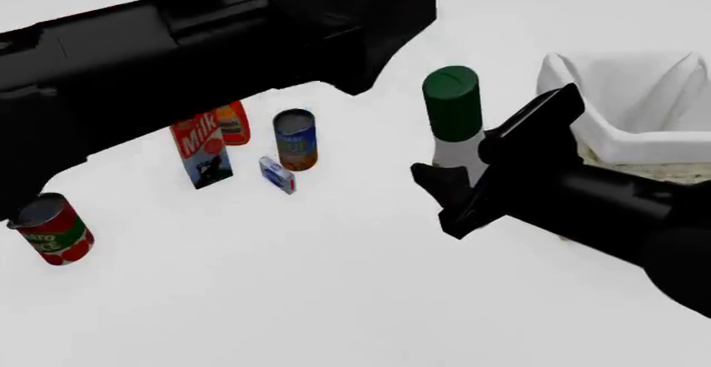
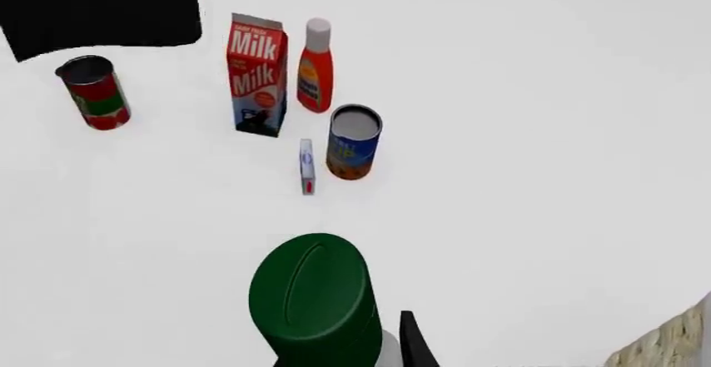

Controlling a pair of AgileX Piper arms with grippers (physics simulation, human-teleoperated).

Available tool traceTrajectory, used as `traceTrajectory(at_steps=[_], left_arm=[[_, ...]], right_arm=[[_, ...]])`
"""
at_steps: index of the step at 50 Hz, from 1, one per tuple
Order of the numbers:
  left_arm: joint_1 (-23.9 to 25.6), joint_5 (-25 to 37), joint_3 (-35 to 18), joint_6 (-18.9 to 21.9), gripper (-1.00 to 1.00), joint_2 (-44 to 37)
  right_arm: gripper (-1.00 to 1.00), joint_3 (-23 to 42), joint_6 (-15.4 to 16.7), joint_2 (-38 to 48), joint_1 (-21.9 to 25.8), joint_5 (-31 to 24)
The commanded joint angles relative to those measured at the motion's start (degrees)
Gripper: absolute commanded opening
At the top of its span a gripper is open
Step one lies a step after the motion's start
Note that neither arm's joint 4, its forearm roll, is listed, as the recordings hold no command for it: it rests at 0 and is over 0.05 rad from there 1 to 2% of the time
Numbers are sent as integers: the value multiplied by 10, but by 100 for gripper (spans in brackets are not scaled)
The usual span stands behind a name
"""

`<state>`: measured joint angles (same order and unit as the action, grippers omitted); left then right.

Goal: Pick the salad dressing and place it in the basket.

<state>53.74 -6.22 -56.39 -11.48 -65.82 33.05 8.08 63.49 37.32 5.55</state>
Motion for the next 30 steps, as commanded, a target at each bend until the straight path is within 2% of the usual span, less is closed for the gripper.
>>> traceTrajectory(at_steps=[1,5,6,10,11,13,14,15,17,18,21,23,24,26,29,30], left_arm=[[-65,18,22,107,100,192],[-140,26,73,105,100,273],[-173,25,97,92,100,303],[-259,37,164,88,100,381],[-259,37,164,88,100,381],[-304,38,214,80,100,419],[-352,38,264,64,100,459],[-352,38,265,64,100,459],[-376,41,300,62,100,471],[-395,41,327,32,100,498],[-421,45,376,12,100,544],[-431,47,387,20,100,557],[-430,44,413,27,100,575],[-434,50,430,16,100,608],[-452,61,448,25,100,645],[-454,60,457,19,100,652]], right_arm=[[-100,-15,-46,-10,-4,27],[-100,-30,-57,-20,-8,39],[-100,-35,-64,-25,-11,42],[-100,-49,-86,-52,-25,49],[-100,-49,-86,-52,-25,49],[-100,-55,-94,-71,-28,47],[-100,-58,-99,-91,-33,41],[-100,-58,-99,-92,-33,41],[-100,-61,-107,-103,-39,36],[-100,-63,-107,-113,-41,33],[-100,-70,-114,-137,-50,27],[-100,-72,-117,-144,-52,24],[-100,-78,-114,-163,-63,21],[-100,-78,-122,-183,-68,13],[-100,-80,-120,-201,-78,7],[-100,-80,-129,-210,-81,3]])
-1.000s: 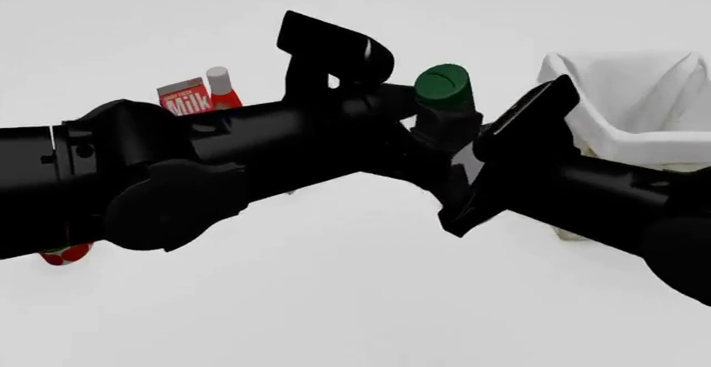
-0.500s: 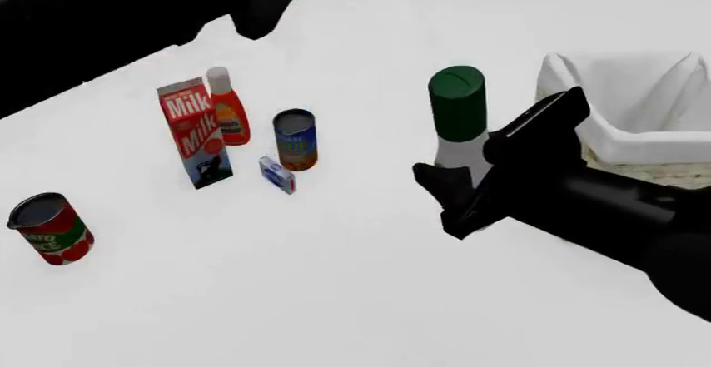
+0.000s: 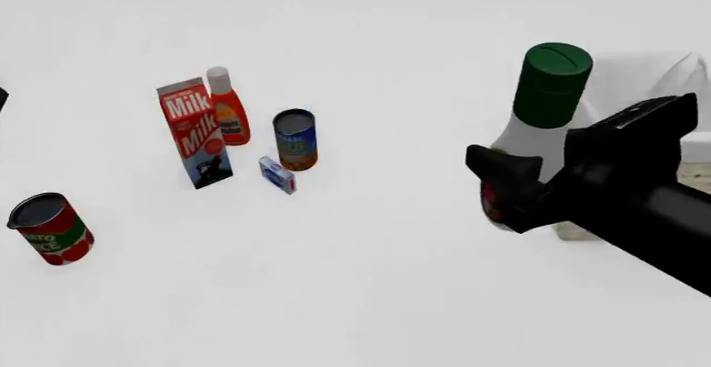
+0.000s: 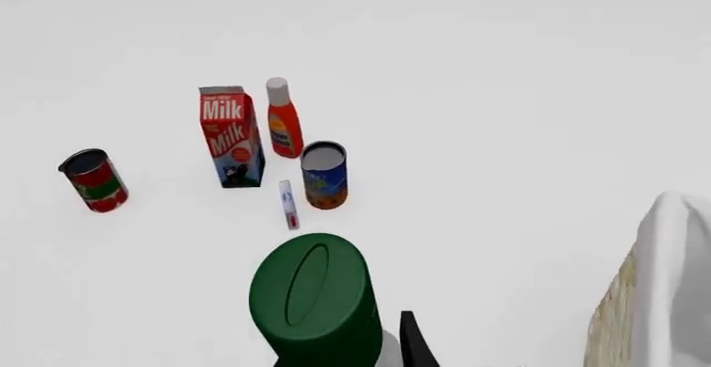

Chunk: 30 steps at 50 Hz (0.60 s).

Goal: Pick the salad dressing and place it in the basket.

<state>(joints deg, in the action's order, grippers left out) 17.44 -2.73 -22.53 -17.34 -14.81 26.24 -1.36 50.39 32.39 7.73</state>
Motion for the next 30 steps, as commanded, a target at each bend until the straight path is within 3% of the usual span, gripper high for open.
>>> traceTrajectory(at_steps=[1,2,7,9,10,18,30], left_arm=[[-93,15,128,69,100,148],[-103,-5,142,57,100,148],[-105,-37,186,75,100,148],[-117,-69,211,41,100,148],[-120,-76,224,73,100,148],[-128,-66,225,68,100,148],[-131,-62,225,79,100,148]], right_arm=[[-100,-12,-35,-88,-36,-23],[-100,-13,-34,-101,-41,-27],[-100,-16,-49,-137,-49,-38],[-100,-20,-55,-147,-51,-38],[-100,-21,-58,-155,-52,-36],[-100,0,-58,-168,-65,-39],[-100,104,-29,-118,-152,-41]])
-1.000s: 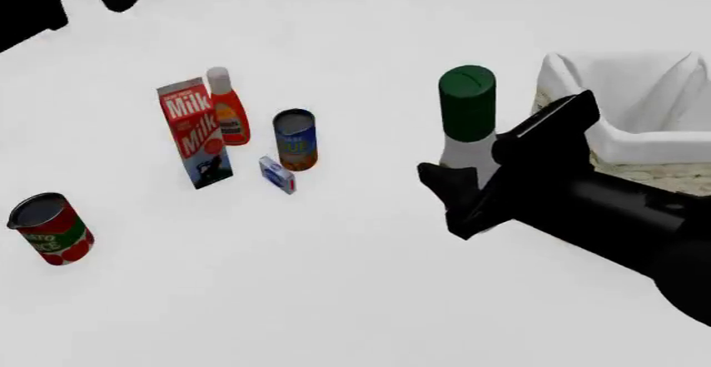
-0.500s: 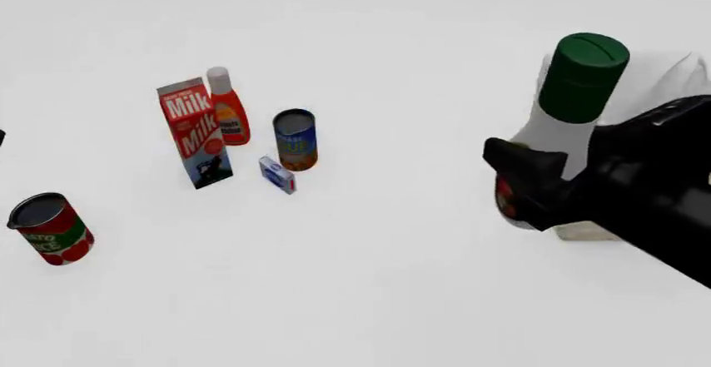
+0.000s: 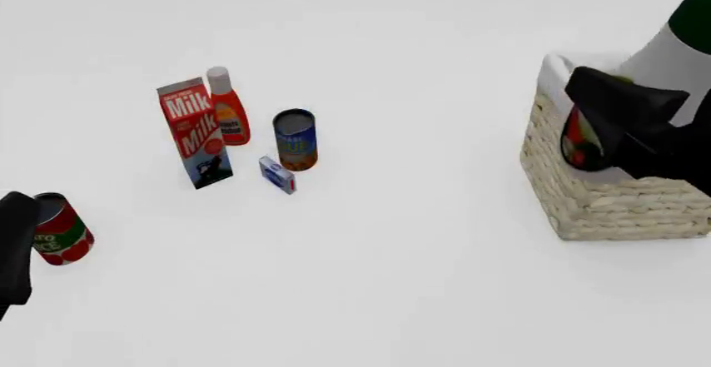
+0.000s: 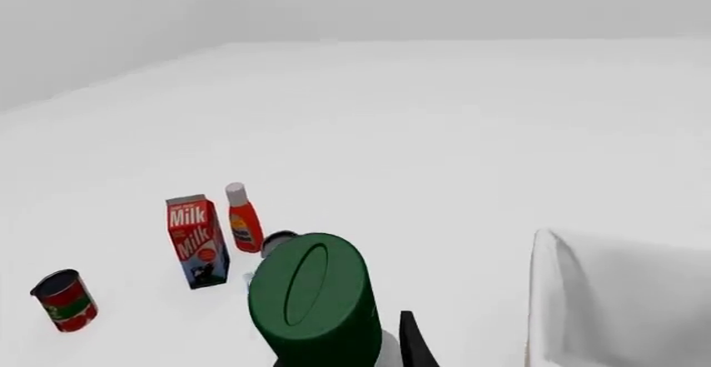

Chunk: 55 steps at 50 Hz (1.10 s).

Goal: Pick the salad dressing and place it in the basket.

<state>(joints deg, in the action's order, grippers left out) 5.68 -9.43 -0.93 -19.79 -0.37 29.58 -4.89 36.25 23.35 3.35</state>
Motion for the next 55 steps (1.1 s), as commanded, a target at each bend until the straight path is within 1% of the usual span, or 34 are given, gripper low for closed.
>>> traceTrajectory(at_steps=[1,6,11,15,17,18,20,22,23,25,26,29,36,46,52,55], left_arm=[[-12,5,9,103,100,4],[-14,8,9,101,100,4],[-16,8,9,108,100,4],[-14,10,9,108,100,4],[-12,9,9,109,100,4],[-12,9,9,108,100,4],[-13,9,9,109,100,4],[-14,8,9,110,100,4],[-14,8,9,112,100,4],[-15,8,9,112,100,4],[-14,7,9,111,100,4],[-14,7,9,110,100,4],[-12,8,9,110,100,4],[-11,10,9,106,100,4],[-8,11,9,107,100,4],[-8,12,9,106,100,4]], right_arm=[[-100,81,10,35,-71,8],[-100,125,13,89,-113,30],[-100,167,14,136,-141,43],[-100,182,14,159,-160,57],[-100,192,9,172,-174,61],[-100,198,12,180,-183,65],[-100,209,5,192,-197,67],[-100,219,11,207,-212,72],[-100,226,4,217,-222,73],[-100,229,4,222,-227,75],[-100,233,1,236,-240,83],[-100,236,5,247,-252,91],[-100,250,-2,274,-292,102],[-100,262,4,302,-327,114],[-100,269,0,332,-348,126],[-100,272,-7,340,-354,126]])
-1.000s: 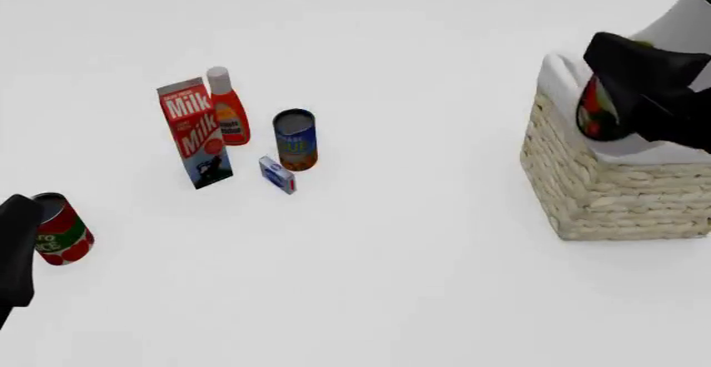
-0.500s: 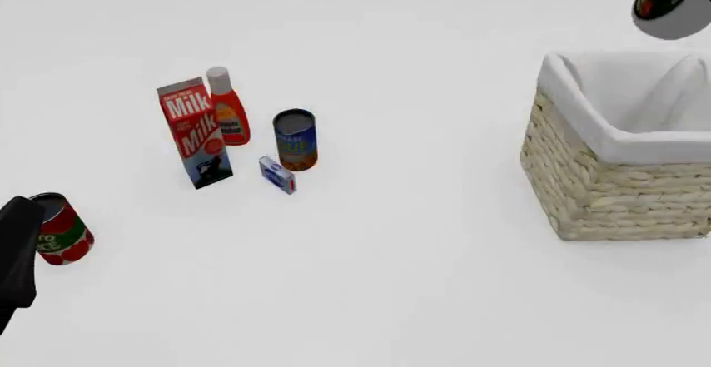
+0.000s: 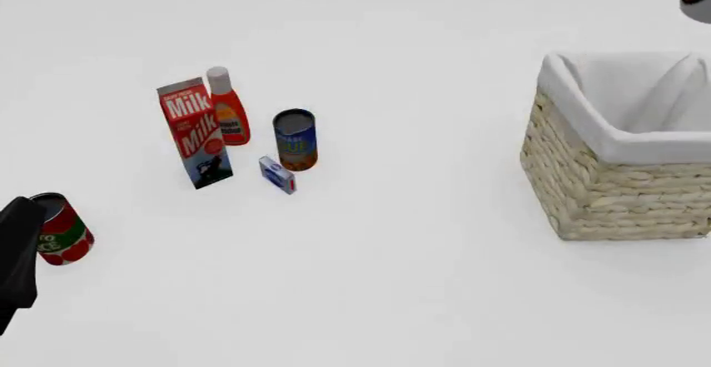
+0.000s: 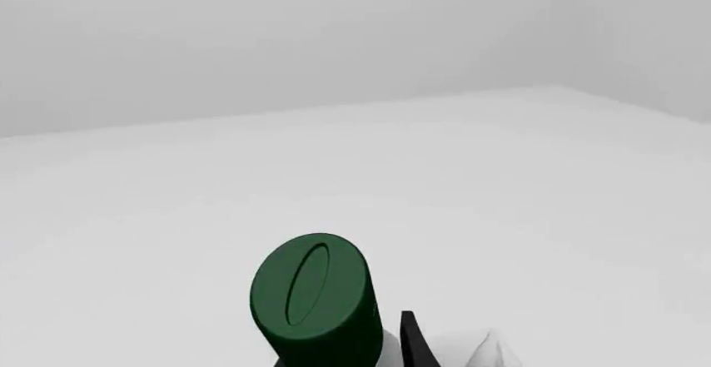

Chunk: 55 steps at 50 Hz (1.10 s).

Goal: Pick the salad dressing and place it in the basket.

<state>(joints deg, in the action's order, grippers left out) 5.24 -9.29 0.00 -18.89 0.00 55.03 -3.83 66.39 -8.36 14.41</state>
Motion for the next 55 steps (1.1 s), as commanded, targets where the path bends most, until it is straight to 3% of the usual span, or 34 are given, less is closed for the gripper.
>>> traceTrajectory(at_steps=[1,15,32,40,55], left_arm=[[-4,10,0,99,100,0],[0,9,0,103,100,0],[-5,13,0,106,100,0],[-5,12,0,106,100,0],[-6,16,0,106,100,0]], right_arm=[[-100,21,-22,50,-43,18],[-100,36,-31,112,-61,31],[-100,30,-6,151,-65,41],[-100,28,11,144,-57,19],[-100,30,20,181,-59,28]])
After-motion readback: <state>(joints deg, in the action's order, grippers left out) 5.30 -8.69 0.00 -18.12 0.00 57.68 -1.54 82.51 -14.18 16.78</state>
